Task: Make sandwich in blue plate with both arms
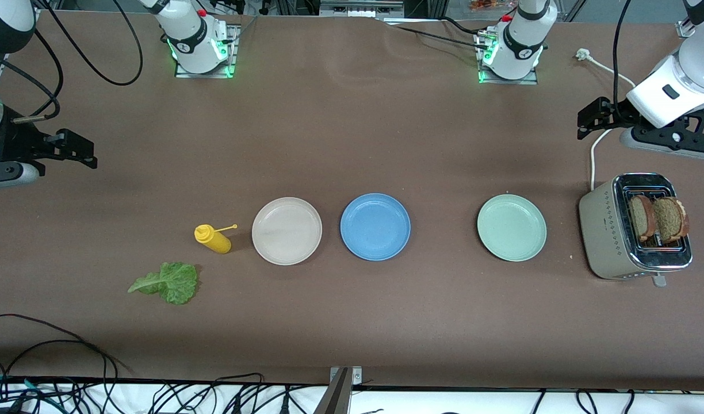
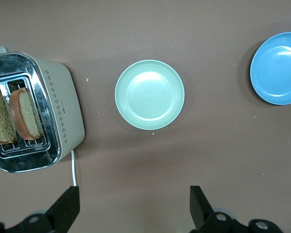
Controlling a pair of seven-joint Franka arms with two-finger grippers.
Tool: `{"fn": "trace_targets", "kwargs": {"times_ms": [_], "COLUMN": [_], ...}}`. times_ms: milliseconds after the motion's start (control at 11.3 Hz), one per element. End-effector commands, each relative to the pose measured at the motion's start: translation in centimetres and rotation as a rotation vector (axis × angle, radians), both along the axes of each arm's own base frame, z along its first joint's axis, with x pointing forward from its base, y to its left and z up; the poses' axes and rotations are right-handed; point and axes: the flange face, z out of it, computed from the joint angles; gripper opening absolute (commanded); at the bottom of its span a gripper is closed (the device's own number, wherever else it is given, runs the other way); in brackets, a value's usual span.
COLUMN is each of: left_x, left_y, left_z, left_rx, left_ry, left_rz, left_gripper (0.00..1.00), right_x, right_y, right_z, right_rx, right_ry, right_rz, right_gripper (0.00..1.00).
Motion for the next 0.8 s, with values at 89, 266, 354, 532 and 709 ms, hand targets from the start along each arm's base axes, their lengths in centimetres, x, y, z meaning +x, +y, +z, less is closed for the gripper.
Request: {"fn": "trace_targets", "kwargs": {"times_ms": [89, 266, 354, 532, 709], "left_x": [-0.2, -0.3, -0.3, -0.3, -0.3], "left_y": [-0.1, -0.1, -0.1, -0.3, -0.3], "left_z": [0.7, 0.8, 0.8, 0.8, 0.8], "left_rx": [0.026, 0.026, 0.026, 0.026, 0.028], "left_ry": [0.001, 0.000, 0.000, 0.001, 0.001], "left_rz": [-0.028, -0.028, -0.028, -0.031, -0.032], "left_gripper": [1.00, 1.00, 1.00, 1.00, 1.00], "right_x": [-0.5, -0.5, -0.5, -0.5, -0.6], "right_y": [-0.7, -0.6, -0.9, -1.8, -1.8], "right_z": [-0.1, -0.2, -0.2, 0.0, 0.0], "right_rx": [-0.016, -0.021, -0.024, -0.037, -0.038], "right_ry": [0.002, 0.002, 0.003, 0.002, 0.003], "right_rz": [-0.057, -0.055, -0.054, -0.062, -0.067], "right_gripper": [1.00, 1.00, 1.00, 1.00, 1.00]}}
